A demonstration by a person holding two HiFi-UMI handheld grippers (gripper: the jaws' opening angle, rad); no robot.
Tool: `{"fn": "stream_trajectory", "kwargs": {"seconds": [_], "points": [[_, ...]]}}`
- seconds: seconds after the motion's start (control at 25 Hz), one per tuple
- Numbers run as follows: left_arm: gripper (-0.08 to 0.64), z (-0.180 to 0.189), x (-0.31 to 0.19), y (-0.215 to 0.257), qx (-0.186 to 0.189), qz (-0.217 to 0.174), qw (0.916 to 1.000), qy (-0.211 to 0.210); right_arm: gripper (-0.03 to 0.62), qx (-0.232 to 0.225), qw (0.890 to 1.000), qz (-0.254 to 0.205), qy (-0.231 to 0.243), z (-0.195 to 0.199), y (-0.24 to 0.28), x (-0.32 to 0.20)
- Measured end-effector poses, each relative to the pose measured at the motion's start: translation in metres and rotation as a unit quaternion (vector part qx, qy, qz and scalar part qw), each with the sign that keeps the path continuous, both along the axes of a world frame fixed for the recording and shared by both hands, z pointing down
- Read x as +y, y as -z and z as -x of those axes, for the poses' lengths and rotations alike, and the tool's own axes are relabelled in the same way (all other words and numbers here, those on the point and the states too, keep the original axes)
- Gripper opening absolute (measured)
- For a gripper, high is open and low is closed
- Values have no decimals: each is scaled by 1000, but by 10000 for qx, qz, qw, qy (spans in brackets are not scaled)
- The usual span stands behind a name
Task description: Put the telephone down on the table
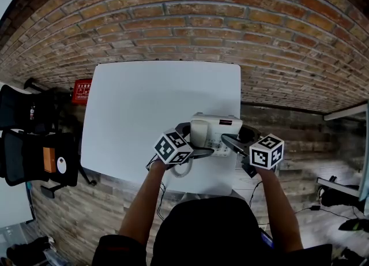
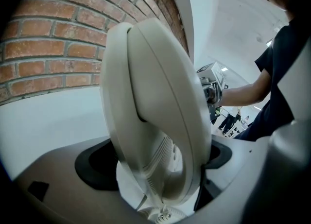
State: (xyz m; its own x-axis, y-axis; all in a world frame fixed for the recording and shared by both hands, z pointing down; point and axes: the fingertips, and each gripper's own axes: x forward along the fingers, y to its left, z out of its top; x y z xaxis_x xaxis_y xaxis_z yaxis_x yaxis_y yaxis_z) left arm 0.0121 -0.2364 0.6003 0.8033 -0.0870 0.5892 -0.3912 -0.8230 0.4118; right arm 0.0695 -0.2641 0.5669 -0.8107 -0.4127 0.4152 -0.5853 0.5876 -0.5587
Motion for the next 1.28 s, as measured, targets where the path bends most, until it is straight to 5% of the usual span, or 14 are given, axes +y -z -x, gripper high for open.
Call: {"fn": "stream_trajectory", "kwargs": {"seconds": [1.28], "points": [[488, 2, -13, -35, -219, 545, 9983, 29, 250, 100, 9994, 310, -133, -3, -30, -16]]}}
